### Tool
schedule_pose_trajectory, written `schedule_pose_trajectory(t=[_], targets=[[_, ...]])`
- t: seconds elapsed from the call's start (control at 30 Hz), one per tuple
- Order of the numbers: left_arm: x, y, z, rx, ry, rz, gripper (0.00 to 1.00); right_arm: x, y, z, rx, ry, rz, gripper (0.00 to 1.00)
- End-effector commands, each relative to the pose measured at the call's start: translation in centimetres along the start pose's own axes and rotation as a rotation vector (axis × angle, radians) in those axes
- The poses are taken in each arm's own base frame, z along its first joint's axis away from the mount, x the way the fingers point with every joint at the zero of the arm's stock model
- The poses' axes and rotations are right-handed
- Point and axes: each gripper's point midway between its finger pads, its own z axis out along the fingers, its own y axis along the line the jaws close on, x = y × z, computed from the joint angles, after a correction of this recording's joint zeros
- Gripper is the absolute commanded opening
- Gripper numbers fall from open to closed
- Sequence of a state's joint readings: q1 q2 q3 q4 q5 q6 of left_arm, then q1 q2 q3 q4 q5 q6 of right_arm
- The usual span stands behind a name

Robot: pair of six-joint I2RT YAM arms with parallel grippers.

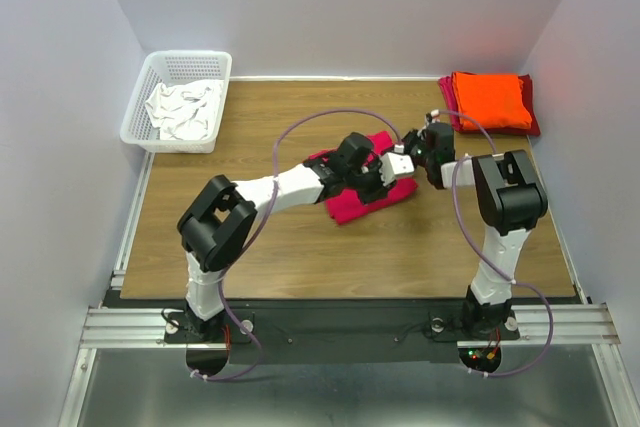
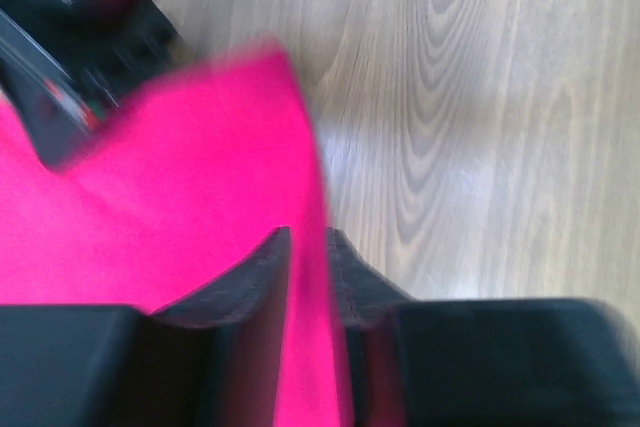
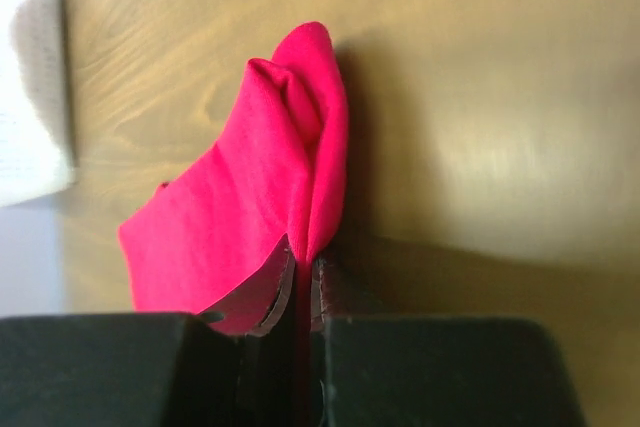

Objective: Fold and stack the t-shirts
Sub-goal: Neatly place the folded tshirt to the corner

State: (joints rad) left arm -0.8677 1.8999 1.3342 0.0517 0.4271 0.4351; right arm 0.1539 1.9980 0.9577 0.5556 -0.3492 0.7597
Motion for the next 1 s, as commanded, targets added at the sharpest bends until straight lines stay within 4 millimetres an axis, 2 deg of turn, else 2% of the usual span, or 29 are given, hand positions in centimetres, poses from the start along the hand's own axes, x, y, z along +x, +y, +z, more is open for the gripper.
schedule_pose_trajectory(t=[0.0, 0.1, 0.13, 0.17, 0.2, 0.23, 0.3, 0.33, 0.37, 0.43, 0.47, 0.5, 0.6, 0.63, 0.7, 0.97], targets=[[-4.5, 2.0, -6.7, -0.037, -0.122, -0.074, 0.37, -6.5, 2.8, -0.3, 0.027, -0.081, -0.366, 0.01], [-3.1, 3.1, -9.2, -0.071, -0.106, -0.135, 0.40, -8.3, 2.1, -0.8, 0.066, -0.072, -0.542, 0.01], [-2.3, 4.3, -10.1, -0.105, -0.094, -0.158, 0.41, -9.2, 2.2, -1.0, 0.076, -0.083, -0.586, 0.01], [-1.8, 4.4, -10.9, -0.118, -0.091, -0.164, 0.56, -10.2, 2.2, -1.1, 0.088, -0.090, -0.663, 0.01], [-1.5, 4.7, -11.4, -0.134, -0.087, -0.170, 0.64, -11.1, 2.2, -1.2, 0.099, -0.102, -0.695, 0.00], [-1.0, 5.3, -11.9, -0.164, -0.078, -0.184, 0.65, -12.4, 1.4, -1.5, 0.134, -0.119, -0.737, 0.01], [-0.2, 5.6, -13.1, -0.189, -0.082, -0.205, 0.65, -14.8, 1.5, -1.7, 0.160, -0.155, -0.792, 0.00], [-0.1, 6.0, -13.5, -0.217, -0.086, -0.211, 0.65, -16.2, 0.9, -2.1, 0.183, -0.173, -0.801, 0.01], [0.3, 6.2, -14.1, -0.235, -0.088, -0.224, 0.65, -17.9, 1.2, -2.0, 0.188, -0.195, -0.833, 0.01], [0.8, 6.3, -14.5, -0.253, -0.078, -0.227, 0.65, -20.2, 0.7, -2.5, 0.206, -0.222, -0.867, 0.00], [1.0, 6.5, -14.8, -0.263, -0.079, -0.235, 0.65, -20.6, 0.5, -2.4, 0.210, -0.219, -0.880, 0.01], [1.1, 6.5, -15.1, -0.269, -0.085, -0.238, 0.65, -23.0, 0.7, -3.1, 0.229, -0.262, -0.895, 0.01], [1.5, 6.8, -15.9, -0.289, -0.086, -0.242, 0.65, -25.2, 0.5, -3.4, 0.255, -0.290, -0.941, 0.01], [1.5, 6.8, -16.1, -0.287, -0.088, -0.244, 0.65, -26.7, 1.0, -3.9, 0.261, -0.322, -0.953, 0.00], [1.8, 6.9, -16.3, -0.290, -0.085, -0.249, 0.65, -28.5, 1.6, -4.2, 0.271, -0.355, -0.989, 0.01], [2.3, 6.6, -16.7, -0.290, -0.077, -0.250, 0.65, -32.5, 4.4, -5.2, 0.285, -0.443, -1.049, 0.01]])
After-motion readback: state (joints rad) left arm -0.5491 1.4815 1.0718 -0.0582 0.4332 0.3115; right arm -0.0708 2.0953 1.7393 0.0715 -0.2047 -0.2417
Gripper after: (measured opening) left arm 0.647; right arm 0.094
